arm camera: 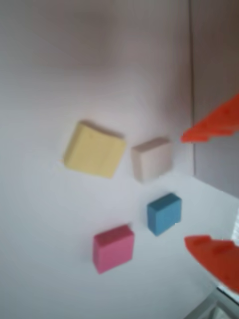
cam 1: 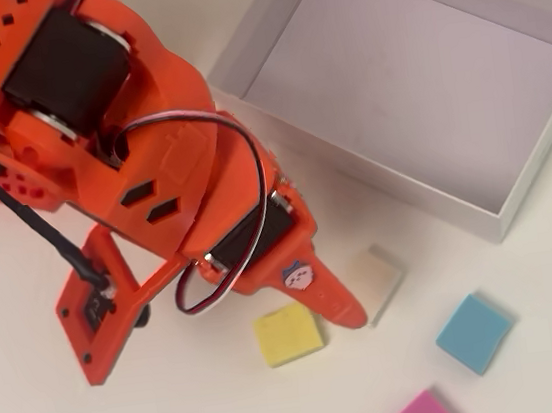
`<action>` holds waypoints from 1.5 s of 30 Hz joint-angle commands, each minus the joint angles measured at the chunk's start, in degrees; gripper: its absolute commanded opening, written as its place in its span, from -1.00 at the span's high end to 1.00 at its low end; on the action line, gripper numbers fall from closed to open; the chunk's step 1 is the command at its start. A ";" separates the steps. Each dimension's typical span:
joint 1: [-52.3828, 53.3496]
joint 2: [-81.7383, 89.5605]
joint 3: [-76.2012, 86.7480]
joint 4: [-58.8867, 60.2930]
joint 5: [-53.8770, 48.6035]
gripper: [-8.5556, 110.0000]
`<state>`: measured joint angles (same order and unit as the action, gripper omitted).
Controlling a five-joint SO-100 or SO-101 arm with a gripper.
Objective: Grasp the yellow cuboid and put it in the bin.
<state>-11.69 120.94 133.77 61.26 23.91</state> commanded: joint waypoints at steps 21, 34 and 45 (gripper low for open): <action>9.40 -18.46 -4.75 -6.15 0.26 0.47; 8.96 -19.69 -4.83 -5.01 1.05 0.81; 8.53 -10.37 -12.74 0.18 -7.03 1.00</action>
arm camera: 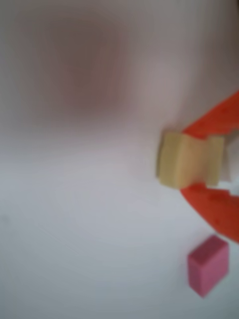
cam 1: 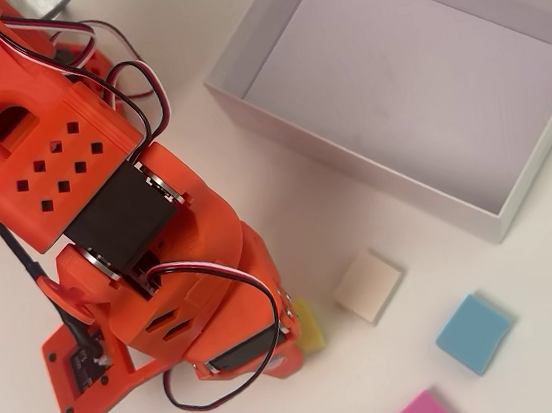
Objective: Grasp the yellow cuboid and put it in the bin.
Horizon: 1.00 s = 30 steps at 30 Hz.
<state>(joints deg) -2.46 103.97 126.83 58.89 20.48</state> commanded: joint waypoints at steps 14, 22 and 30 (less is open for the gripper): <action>-35.95 24.08 -27.42 15.38 -30.94 1.00; -40.78 24.79 2.64 4.04 -35.51 0.82; -42.54 30.85 18.46 -10.46 -35.51 0.32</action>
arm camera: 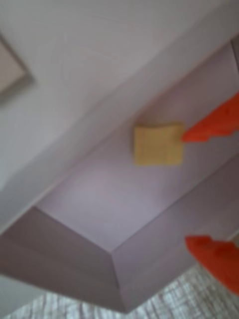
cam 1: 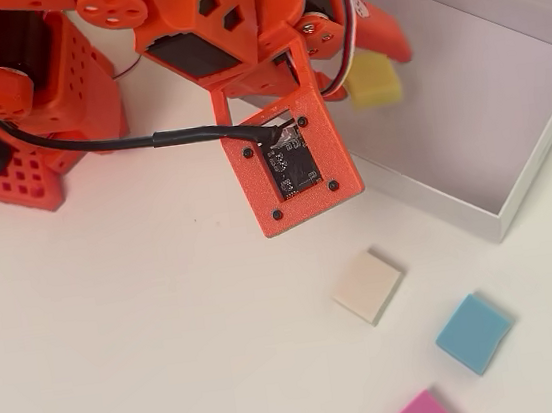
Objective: Grasp the yellow cuboid and put it in the bin.
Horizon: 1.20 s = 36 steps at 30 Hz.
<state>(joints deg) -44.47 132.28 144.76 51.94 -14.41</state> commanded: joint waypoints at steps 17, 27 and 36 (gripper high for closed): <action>31.46 20.74 -12.66 -40.34 -0.18 0.36; 39.73 48.78 7.82 5.01 6.94 0.52; 40.25 57.30 17.14 24.08 7.56 0.54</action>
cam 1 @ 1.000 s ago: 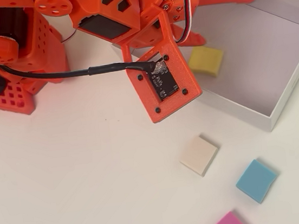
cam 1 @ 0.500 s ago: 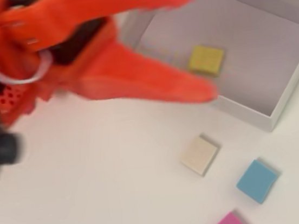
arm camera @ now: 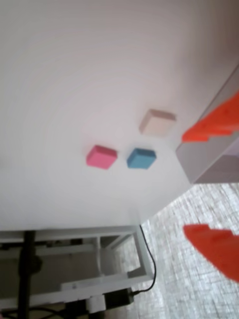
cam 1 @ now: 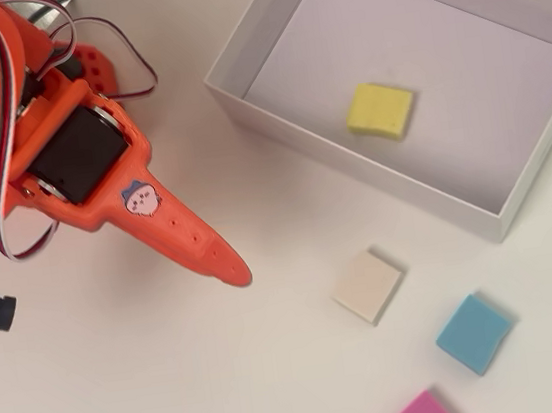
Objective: Grasp the yellow cuboid and put it in the bin.
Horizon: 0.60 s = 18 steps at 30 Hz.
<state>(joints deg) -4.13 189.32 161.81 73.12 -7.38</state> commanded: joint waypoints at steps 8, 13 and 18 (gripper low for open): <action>-0.26 0.26 4.22 3.43 -0.53 1.00; 0.26 0.26 6.94 3.16 -1.85 1.00; 0.62 0.26 6.94 3.25 -1.58 1.00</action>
<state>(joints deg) -3.60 189.84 168.93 76.38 -8.35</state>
